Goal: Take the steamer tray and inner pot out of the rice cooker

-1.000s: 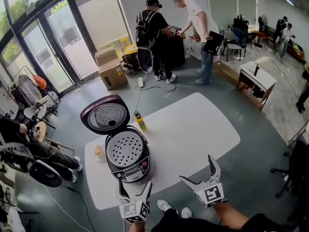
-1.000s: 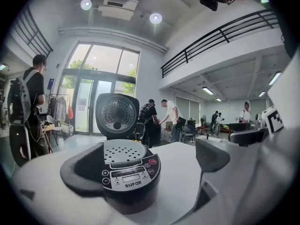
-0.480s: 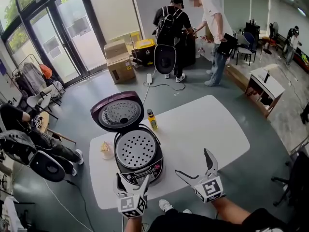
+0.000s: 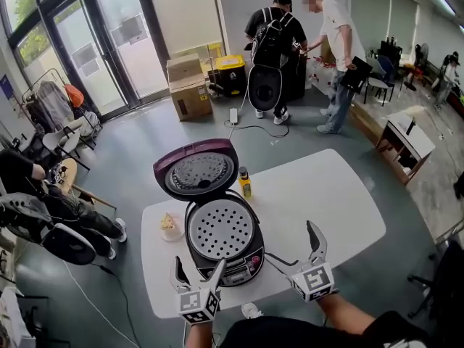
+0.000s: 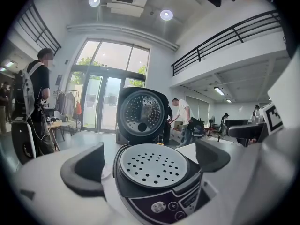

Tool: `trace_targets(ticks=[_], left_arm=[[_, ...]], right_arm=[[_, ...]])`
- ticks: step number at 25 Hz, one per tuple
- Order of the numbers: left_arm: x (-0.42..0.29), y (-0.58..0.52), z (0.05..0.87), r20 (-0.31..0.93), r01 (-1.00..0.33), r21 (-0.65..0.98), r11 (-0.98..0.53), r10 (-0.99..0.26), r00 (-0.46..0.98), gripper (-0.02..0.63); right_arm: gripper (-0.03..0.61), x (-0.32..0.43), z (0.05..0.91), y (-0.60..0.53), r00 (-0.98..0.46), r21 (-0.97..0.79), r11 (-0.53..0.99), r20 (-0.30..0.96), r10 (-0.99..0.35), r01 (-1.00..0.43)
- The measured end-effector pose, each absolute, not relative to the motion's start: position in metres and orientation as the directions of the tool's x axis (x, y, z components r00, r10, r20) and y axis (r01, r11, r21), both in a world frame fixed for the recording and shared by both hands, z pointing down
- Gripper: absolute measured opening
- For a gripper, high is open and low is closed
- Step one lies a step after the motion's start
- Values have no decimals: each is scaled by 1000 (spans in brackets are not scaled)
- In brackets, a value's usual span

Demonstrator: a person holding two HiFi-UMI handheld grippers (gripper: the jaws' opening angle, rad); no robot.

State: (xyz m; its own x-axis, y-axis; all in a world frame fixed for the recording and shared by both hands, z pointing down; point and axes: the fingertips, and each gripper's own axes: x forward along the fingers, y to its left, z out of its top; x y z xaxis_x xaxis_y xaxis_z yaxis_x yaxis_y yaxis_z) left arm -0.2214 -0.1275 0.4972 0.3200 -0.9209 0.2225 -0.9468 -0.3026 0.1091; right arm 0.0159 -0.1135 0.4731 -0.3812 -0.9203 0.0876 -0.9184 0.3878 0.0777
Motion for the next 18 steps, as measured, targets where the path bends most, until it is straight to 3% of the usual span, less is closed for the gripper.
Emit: trace_targets(ticks=[10,18], left_arm=[[-250,-156,513,327,-945,96,-312,-887,326,584],[-257,-172,538,468,-954,79,-288,-834,291,588]], right_arm=[[591,-20,464,-149,-391,126,402,104,-914,-907],[591,-35,488,-178,-458,144,499,246,-855,-855]])
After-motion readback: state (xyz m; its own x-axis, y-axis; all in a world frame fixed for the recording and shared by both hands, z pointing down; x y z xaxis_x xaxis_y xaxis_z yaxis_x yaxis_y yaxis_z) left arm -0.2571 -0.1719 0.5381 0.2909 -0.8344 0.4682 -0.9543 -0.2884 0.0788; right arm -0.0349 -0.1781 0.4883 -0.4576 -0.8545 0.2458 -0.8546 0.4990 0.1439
